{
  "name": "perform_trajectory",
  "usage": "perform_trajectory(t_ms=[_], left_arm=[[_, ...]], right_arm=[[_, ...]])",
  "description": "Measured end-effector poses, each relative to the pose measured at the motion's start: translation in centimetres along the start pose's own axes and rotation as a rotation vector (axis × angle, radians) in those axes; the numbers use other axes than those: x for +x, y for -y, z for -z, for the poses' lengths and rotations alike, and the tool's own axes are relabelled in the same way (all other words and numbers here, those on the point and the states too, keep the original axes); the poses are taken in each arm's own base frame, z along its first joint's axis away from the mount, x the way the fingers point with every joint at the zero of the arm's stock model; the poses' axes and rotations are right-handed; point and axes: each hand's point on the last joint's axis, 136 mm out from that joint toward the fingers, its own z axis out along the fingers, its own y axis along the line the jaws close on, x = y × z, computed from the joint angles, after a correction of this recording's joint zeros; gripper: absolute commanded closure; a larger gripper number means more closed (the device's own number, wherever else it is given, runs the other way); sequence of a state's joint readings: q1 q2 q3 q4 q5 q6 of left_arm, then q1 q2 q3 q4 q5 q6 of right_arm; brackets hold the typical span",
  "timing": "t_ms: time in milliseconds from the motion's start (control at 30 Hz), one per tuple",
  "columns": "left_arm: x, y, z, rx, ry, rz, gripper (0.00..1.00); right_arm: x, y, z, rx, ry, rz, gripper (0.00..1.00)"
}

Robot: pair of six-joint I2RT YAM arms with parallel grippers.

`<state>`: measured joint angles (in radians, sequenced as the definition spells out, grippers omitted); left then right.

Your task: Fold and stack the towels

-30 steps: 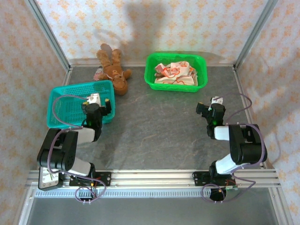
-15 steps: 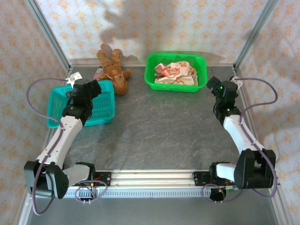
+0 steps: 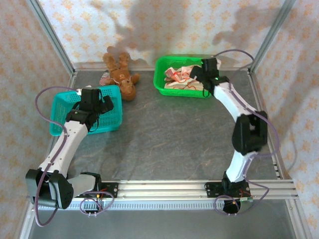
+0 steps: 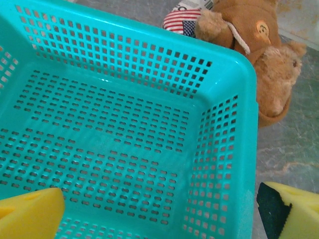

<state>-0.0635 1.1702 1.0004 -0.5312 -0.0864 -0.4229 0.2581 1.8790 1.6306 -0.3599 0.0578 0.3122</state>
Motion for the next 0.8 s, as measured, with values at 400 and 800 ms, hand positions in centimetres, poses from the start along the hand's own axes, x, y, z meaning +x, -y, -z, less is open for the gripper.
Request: perform_trajectory(t_ms=[400,800], left_arm=[[1.3,0.3,1.5,0.050,-0.065,-0.016,0.00],[1.7,0.7,1.8,0.079,-0.088,-0.020,0.00]], right_arm=[[4.4,-4.1,-13.4,0.059,-0.194,0.097,0.16],[9.4,-2.0,-14.1,0.097,-0.322,0.171,0.78]])
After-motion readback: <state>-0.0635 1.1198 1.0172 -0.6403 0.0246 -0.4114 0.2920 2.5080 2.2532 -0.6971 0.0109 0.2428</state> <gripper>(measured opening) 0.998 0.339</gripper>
